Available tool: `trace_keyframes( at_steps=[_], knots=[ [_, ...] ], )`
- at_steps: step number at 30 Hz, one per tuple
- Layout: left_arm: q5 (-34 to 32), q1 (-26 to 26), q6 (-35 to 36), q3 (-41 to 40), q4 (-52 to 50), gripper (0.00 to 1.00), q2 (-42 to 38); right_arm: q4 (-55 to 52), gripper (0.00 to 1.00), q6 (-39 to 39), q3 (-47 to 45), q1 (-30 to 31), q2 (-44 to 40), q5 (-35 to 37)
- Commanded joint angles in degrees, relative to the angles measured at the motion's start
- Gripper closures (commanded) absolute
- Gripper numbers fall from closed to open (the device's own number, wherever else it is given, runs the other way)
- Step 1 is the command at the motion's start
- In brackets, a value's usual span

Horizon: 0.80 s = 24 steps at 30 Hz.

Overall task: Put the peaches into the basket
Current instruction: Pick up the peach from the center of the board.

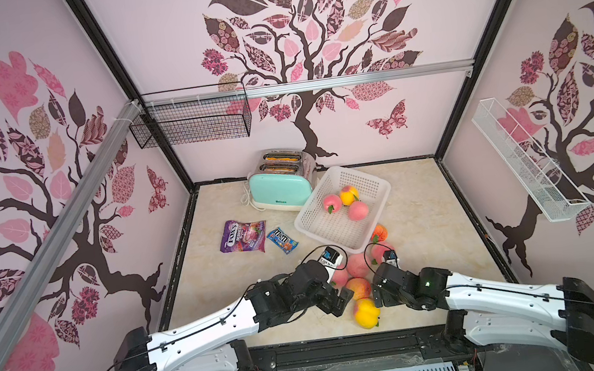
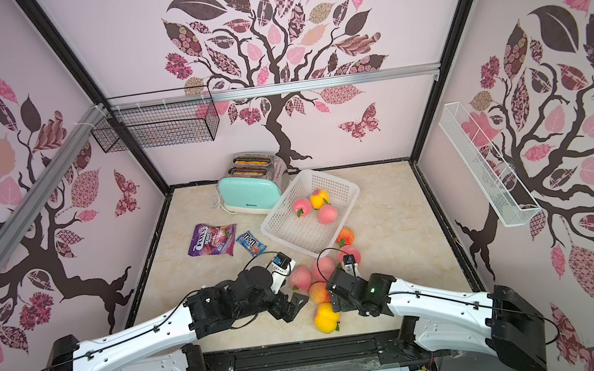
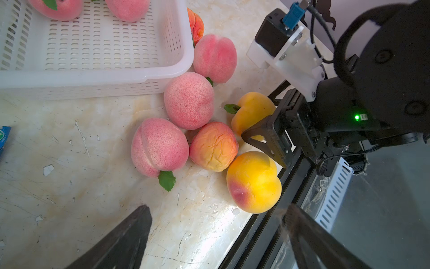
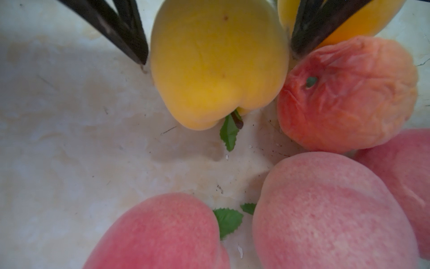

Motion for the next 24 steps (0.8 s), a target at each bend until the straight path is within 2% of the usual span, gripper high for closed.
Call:
trace_keyframes(
  at_steps=[1,14,24],
  knots=[
    [-0.78,-0.14,-0.6,-0.18,0.61,0.05,-0.48,0.75,0.04,0.39,-0.25,0.3,-0.36,0.56],
    [-1.4,-0.21,-1.77,-1.5,1.07,0.05,-1.8,0.63,0.16,0.85,-0.82,0.3,-1.47,1.0],
    [-1.72,-0.15,-2.02,-1.54,0.97,0.05,-2.32,-2.54,0.17,0.77,0.04,0.3,-5.12,1.43]
  ],
)
